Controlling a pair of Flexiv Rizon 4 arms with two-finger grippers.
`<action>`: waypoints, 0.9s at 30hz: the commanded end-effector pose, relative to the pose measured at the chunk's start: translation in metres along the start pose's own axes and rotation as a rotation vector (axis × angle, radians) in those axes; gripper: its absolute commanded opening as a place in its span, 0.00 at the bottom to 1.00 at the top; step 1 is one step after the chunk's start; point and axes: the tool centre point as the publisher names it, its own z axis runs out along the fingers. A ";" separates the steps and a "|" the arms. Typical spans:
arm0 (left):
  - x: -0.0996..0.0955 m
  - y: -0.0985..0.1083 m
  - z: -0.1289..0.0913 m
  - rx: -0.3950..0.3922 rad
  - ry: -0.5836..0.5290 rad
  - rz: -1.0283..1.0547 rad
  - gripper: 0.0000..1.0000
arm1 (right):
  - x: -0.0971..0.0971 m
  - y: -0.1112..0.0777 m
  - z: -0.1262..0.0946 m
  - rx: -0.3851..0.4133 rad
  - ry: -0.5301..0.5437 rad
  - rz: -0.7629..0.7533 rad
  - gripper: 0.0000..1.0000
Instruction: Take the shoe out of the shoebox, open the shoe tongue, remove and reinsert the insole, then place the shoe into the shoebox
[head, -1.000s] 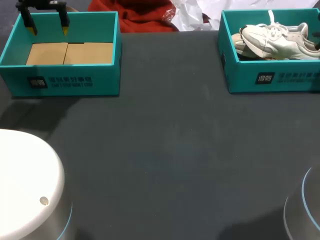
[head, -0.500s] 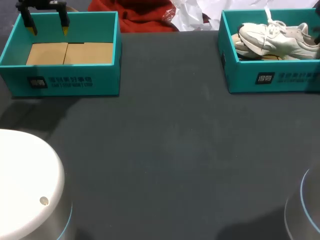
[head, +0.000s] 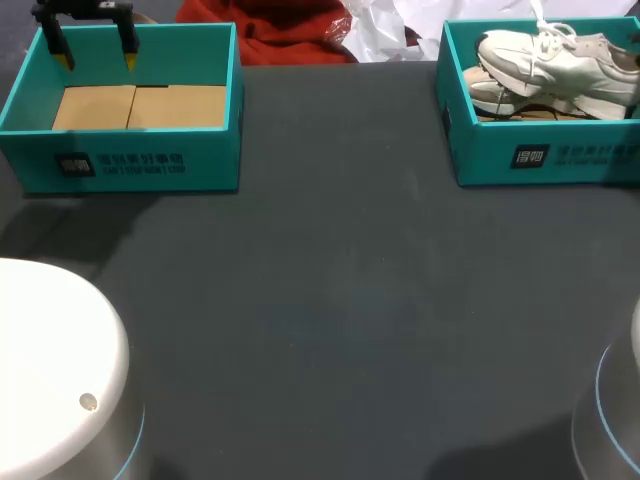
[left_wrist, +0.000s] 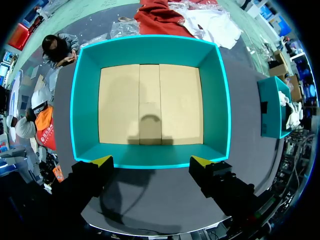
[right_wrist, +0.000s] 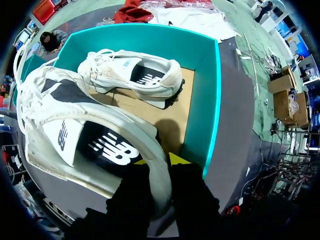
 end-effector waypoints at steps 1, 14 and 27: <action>0.000 0.000 0.000 0.000 -0.001 0.000 1.00 | 0.006 -0.006 -0.026 -0.009 -0.023 -0.002 0.00; 0.000 0.000 0.000 0.000 -0.001 0.000 1.00 | 0.009 -0.001 -0.079 -0.001 -0.104 0.004 0.00; 0.000 0.000 0.000 0.000 -0.001 0.000 1.00 | 0.029 -0.006 -0.117 0.014 -0.154 0.035 0.00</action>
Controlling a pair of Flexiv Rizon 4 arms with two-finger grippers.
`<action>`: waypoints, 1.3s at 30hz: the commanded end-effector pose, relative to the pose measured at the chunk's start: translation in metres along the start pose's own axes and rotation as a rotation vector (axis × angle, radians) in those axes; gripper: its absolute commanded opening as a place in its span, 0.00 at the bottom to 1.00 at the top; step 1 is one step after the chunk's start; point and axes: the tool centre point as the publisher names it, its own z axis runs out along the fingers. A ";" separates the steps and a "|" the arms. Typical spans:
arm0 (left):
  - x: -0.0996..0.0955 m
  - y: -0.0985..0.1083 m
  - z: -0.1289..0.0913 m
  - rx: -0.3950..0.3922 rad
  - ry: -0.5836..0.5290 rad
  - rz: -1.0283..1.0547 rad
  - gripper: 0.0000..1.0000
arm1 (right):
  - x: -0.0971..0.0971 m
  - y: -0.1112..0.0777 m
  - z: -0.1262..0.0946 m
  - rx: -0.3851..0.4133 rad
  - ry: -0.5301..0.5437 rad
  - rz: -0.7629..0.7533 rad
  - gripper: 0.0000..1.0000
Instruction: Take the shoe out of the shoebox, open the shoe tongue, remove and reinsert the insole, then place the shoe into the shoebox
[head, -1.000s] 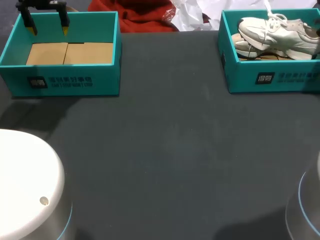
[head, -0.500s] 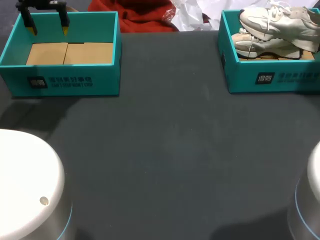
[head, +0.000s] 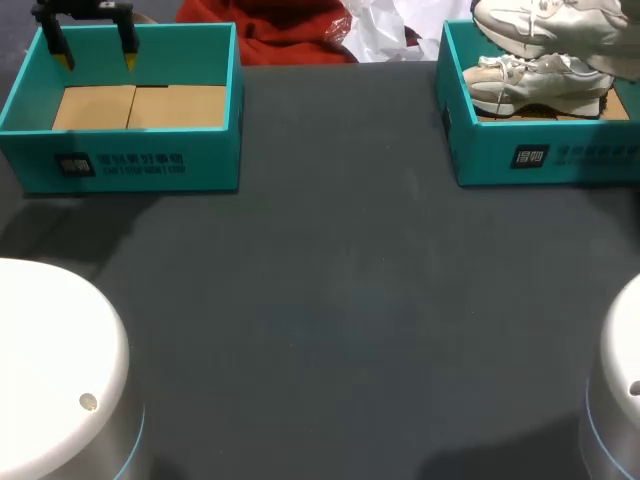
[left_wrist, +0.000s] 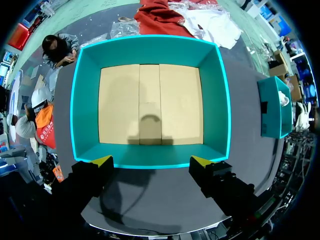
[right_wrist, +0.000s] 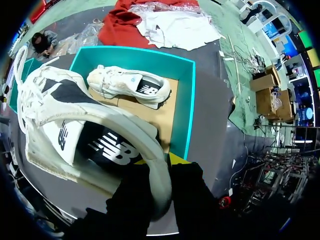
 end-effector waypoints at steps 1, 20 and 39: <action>0.000 0.000 0.000 0.000 -0.001 0.000 1.00 | 0.012 -0.009 -0.015 -0.002 -0.022 -0.002 0.00; 0.000 0.000 0.000 0.000 -0.001 0.000 1.00 | 0.076 -0.068 -0.046 0.020 -0.100 -0.034 0.00; 0.000 0.000 0.000 0.000 -0.001 0.000 1.00 | 0.083 -0.073 -0.053 0.037 -0.068 -0.030 0.00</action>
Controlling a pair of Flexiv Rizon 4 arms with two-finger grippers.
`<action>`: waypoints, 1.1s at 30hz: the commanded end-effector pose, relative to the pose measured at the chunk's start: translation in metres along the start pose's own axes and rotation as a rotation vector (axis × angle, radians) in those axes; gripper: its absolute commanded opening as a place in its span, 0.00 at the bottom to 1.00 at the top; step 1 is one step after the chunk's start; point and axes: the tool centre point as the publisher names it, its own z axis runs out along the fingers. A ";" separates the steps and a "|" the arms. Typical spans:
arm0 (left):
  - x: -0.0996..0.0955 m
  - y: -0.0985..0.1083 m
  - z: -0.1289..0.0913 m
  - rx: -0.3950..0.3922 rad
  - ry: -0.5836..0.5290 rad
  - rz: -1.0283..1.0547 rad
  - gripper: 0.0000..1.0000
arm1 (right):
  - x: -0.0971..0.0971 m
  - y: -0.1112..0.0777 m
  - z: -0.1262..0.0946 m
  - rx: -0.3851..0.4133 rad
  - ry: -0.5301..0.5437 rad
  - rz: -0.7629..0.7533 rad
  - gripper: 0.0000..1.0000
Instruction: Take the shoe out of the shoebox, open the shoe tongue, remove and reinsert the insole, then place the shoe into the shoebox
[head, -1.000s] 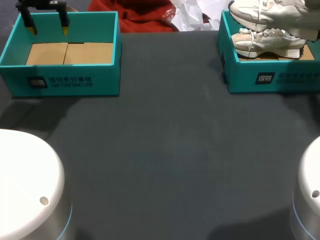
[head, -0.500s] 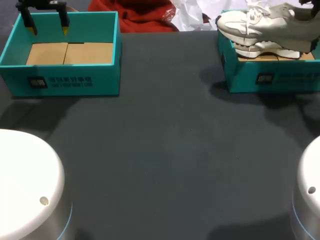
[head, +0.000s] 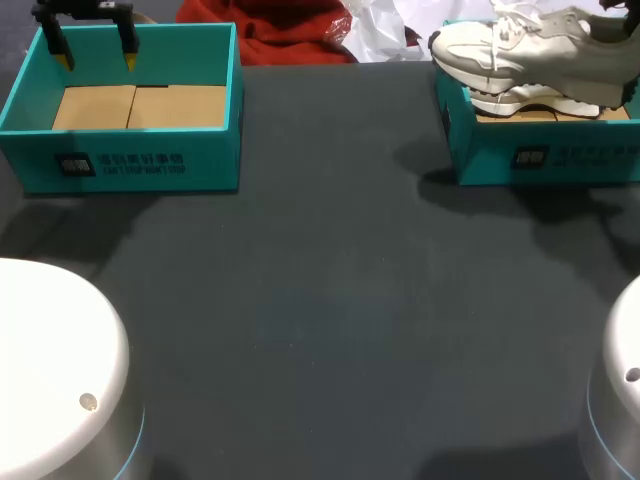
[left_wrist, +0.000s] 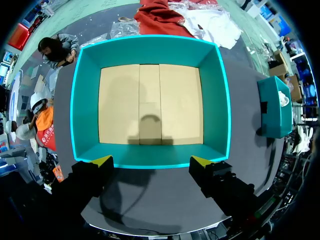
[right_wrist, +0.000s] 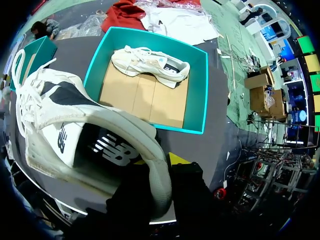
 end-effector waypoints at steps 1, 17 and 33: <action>0.000 0.000 0.000 0.000 -0.001 0.000 1.00 | 0.006 -0.005 -0.004 0.000 -0.028 0.006 0.00; 0.000 0.000 0.000 0.000 -0.001 0.000 1.00 | 0.100 -0.096 -0.012 -0.028 -0.087 0.066 0.00; 0.000 0.000 0.000 0.000 -0.001 0.000 1.00 | 0.124 -0.109 -0.009 -0.007 -0.070 0.079 0.00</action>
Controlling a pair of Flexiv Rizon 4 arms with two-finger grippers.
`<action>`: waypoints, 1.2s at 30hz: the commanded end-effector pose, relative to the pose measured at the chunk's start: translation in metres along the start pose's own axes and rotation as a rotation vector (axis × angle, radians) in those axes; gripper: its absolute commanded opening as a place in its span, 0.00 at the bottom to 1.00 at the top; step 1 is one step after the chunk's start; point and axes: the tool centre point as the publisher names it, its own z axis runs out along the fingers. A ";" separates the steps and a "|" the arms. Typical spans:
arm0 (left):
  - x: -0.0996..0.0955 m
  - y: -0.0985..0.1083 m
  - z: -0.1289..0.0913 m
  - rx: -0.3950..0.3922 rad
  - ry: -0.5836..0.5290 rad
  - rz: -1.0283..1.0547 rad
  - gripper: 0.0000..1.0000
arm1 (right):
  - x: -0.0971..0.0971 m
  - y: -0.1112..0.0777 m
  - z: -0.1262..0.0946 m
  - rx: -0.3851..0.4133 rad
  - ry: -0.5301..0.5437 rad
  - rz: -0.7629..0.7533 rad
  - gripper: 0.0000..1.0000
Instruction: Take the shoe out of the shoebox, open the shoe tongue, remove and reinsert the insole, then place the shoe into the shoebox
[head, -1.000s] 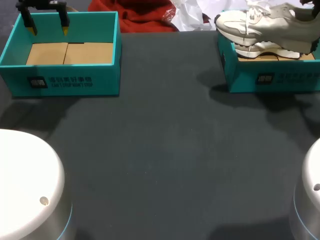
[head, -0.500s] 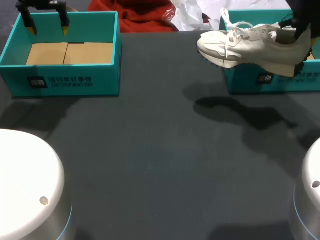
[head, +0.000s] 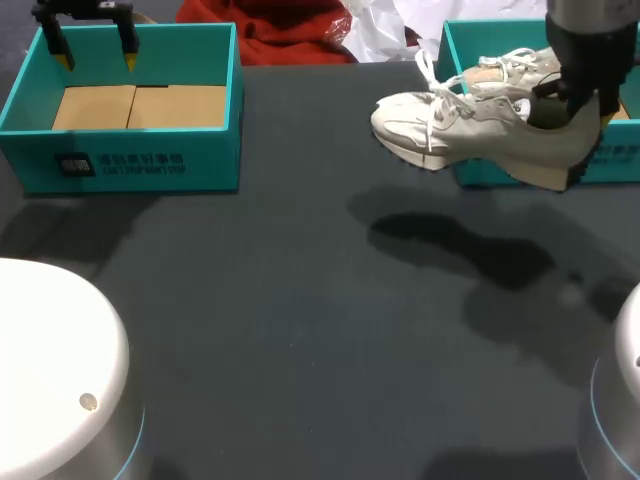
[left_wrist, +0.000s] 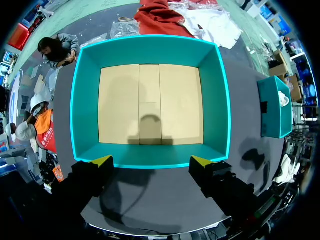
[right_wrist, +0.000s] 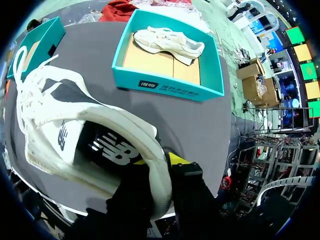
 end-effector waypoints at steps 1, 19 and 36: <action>0.000 0.000 0.000 0.000 -0.001 0.000 1.00 | -0.002 -0.001 0.000 -0.003 0.005 0.000 0.00; 0.000 0.000 0.000 0.000 -0.001 0.000 1.00 | 0.070 -0.031 0.000 -0.010 -0.042 -0.086 0.00; 0.000 0.000 0.000 0.000 -0.001 0.000 1.00 | 0.153 -0.068 0.031 0.007 -0.032 -0.125 0.00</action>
